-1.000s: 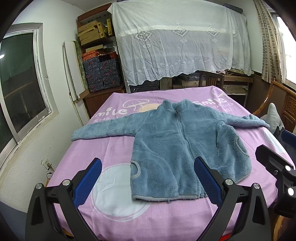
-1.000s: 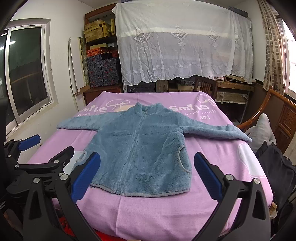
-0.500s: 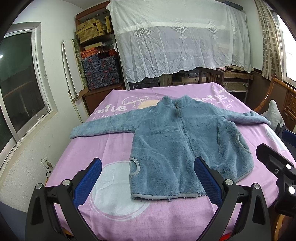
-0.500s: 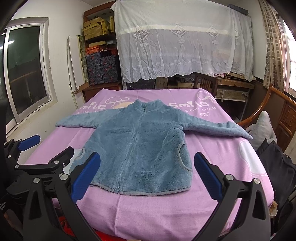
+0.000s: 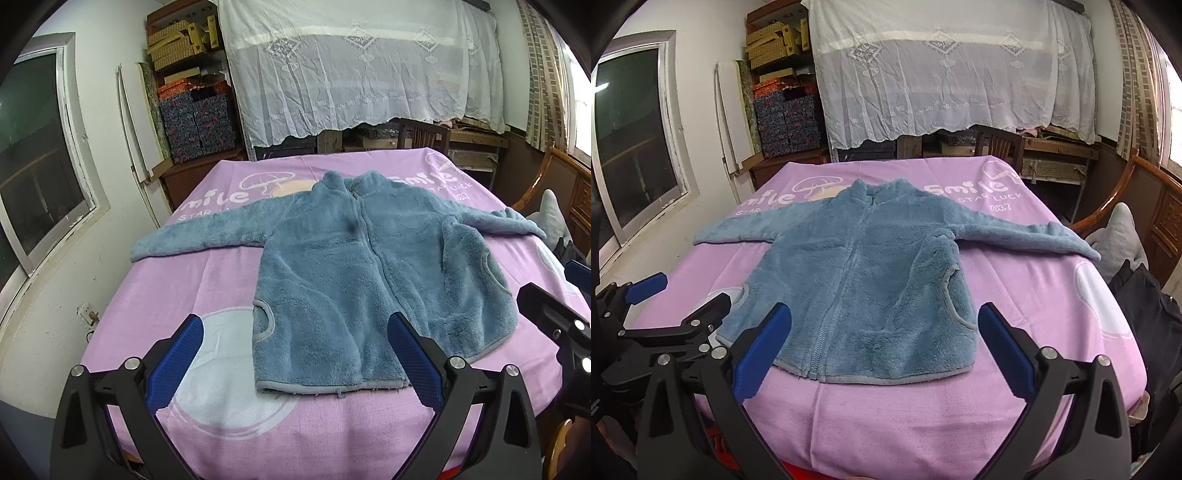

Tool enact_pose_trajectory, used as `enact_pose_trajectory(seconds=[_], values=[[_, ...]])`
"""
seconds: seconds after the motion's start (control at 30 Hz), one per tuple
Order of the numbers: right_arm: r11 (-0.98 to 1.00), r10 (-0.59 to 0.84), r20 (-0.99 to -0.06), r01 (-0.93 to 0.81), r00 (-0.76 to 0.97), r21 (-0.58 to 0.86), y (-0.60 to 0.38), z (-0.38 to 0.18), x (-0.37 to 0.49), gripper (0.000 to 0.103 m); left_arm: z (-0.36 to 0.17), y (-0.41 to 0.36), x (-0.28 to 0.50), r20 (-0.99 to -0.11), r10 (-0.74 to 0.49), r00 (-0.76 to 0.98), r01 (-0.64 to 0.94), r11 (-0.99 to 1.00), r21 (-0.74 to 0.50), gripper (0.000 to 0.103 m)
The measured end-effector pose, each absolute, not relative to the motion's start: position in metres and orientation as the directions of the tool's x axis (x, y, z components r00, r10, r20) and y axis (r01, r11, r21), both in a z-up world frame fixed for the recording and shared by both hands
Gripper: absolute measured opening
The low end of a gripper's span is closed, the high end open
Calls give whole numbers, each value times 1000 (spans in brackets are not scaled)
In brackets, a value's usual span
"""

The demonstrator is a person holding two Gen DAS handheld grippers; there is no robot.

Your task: Fold large clothes

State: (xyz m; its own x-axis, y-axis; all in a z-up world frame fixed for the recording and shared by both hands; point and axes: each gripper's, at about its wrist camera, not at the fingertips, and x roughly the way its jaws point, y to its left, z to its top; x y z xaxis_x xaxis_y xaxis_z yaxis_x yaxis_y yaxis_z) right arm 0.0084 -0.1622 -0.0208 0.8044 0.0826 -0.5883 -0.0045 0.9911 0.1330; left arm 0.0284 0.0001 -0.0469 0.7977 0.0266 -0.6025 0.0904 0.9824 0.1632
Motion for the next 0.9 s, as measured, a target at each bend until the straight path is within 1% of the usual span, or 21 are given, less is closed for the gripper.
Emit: enact_pose_trajectory(seconds=[0.17,0.3,0.37,0.47,0.57,0.63,0.67,0.8,0.87,0.9], values=[[990,74,-603,13,795,139,-169,-28,16,99,-52,0,35,-595,38,803,89,979,183,100],[988,77,-626,27,776,154,-176,-39,24,99,-61,2,48,-623,37,781,91,981,171,100],[983,92,-641,31,762,179,-183,-47,30,99,-67,6,54,-649,11,761,102,985,137,100],[973,121,-657,43,744,229,-196,-61,37,99,-80,15,70,-700,-43,713,114,992,55,100],[957,124,-679,93,723,274,-219,-79,45,99,-90,30,85,-736,-70,673,112,994,7,100],[940,131,-695,134,707,313,-236,-89,48,99,-97,43,92,-754,-83,651,99,995,-25,100],[918,159,-699,156,697,364,-248,-96,49,99,-99,47,95,-759,-90,644,94,995,-37,100],[814,287,-659,186,695,551,-281,-111,53,99,-109,63,104,-774,-159,613,99,987,-123,100],[798,310,-651,184,693,575,-285,-114,54,94,-113,65,110,-778,-198,596,112,980,-164,99],[806,304,-656,180,691,564,-285,-116,56,83,-117,66,114,-783,-220,582,118,975,-187,94]])
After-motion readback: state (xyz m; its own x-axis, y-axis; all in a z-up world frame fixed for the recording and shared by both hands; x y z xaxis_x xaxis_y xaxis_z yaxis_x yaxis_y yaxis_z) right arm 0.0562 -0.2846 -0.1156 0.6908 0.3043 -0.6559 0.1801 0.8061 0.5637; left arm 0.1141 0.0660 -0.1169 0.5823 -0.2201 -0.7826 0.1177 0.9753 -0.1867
